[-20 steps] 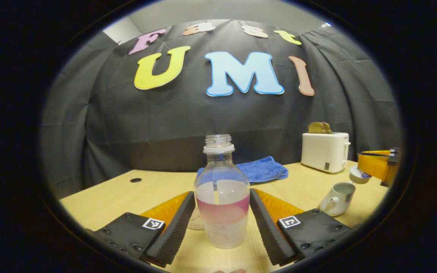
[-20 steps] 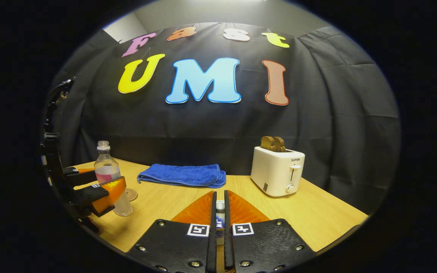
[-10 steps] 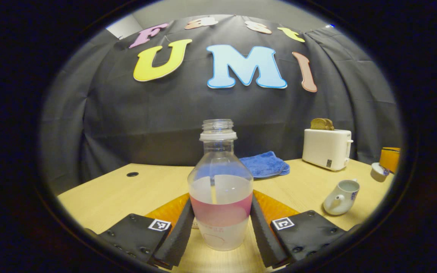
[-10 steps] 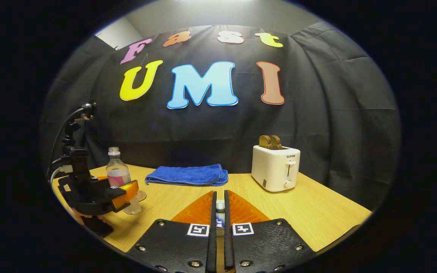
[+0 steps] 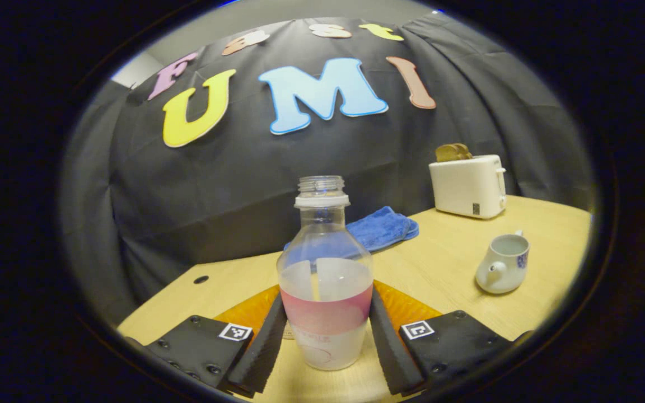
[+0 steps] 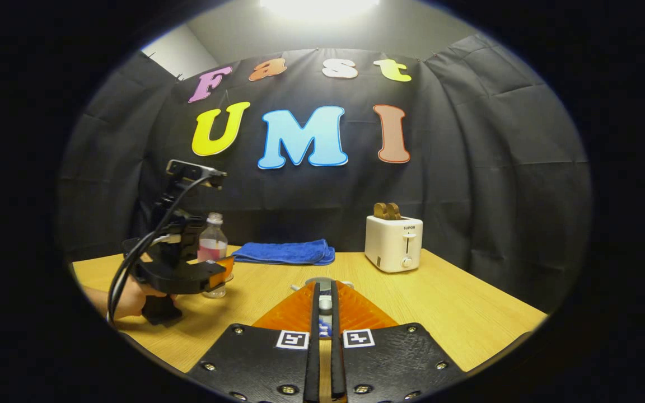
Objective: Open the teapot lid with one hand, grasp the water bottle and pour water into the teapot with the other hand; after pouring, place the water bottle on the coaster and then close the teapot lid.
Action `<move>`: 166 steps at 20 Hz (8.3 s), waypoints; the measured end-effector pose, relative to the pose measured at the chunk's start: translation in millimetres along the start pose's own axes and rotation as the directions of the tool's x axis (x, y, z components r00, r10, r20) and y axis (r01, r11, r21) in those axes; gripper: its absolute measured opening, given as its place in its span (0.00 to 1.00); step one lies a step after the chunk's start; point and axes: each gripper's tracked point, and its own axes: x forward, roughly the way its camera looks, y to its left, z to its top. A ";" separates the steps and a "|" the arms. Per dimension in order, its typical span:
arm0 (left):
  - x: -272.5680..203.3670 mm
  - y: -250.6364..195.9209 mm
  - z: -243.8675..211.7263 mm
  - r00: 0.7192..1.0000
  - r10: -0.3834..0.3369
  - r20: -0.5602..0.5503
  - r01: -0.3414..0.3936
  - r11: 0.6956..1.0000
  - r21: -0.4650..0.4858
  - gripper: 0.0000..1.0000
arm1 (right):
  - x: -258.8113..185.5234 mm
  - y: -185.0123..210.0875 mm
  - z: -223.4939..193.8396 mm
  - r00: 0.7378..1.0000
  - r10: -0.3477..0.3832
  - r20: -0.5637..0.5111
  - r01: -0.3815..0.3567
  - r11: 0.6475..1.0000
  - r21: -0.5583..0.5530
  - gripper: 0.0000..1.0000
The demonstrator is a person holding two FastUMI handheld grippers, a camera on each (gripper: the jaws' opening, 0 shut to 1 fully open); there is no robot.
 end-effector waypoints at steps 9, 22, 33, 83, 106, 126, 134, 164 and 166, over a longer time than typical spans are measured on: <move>13.3 -48.1 9.0 0.996 -0.073 -0.040 0.083 0.904 0.419 0.87 | -54.5 -4.6 -27.9 0.999 -0.025 -0.028 0.024 0.998 -0.055 0.08; 25.8 -91.8 26.7 0.996 -0.084 -0.036 0.077 0.568 0.819 0.88 | -68.8 5.9 -29.3 1.000 0.028 -0.008 -0.028 0.999 -0.021 0.08; 39.3 -105.5 25.3 0.995 -0.075 -0.073 0.093 0.324 0.941 0.87 | -68.2 -0.5 -32.9 1.000 0.013 -0.014 -0.013 1.000 -0.016 0.08; 31.5 -122.9 79.2 0.997 -0.054 -0.051 0.030 -0.341 0.939 0.87 | -68.7 -13.9 -41.3 0.999 -0.011 -0.038 0.011 1.000 0.013 0.08; 29.4 -126.0 92.3 0.999 -0.039 -0.027 0.005 -0.474 0.881 0.87 | -68.9 -13.2 -39.2 0.999 -0.003 -0.035 0.003 1.000 0.008 0.08; 35.6 -130.2 50.8 0.978 -0.204 -0.050 0.051 -0.003 0.999 0.80 | -68.9 -17.7 -38.5 0.999 -0.013 -0.036 0.014 1.000 0.009 0.08; -3.6 -78.9 58.0 0.969 -0.218 0.118 0.063 0.677 0.733 0.88 | -53.2 -9.7 -24.0 1.000 0.003 -0.012 -0.003 1.000 -0.031 0.08; 69.4 103.7 -10.3 0.993 0.016 0.116 0.025 0.939 -0.344 0.87 | 15.1 13.4 -16.4 0.999 0.044 -0.021 -0.044 0.999 -0.026 0.08; 75.0 101.3 -14.0 0.994 0.012 0.111 0.025 0.944 -0.329 0.87 | 16.6 13.2 -16.6 0.999 0.042 -0.022 -0.043 0.999 -0.027 0.08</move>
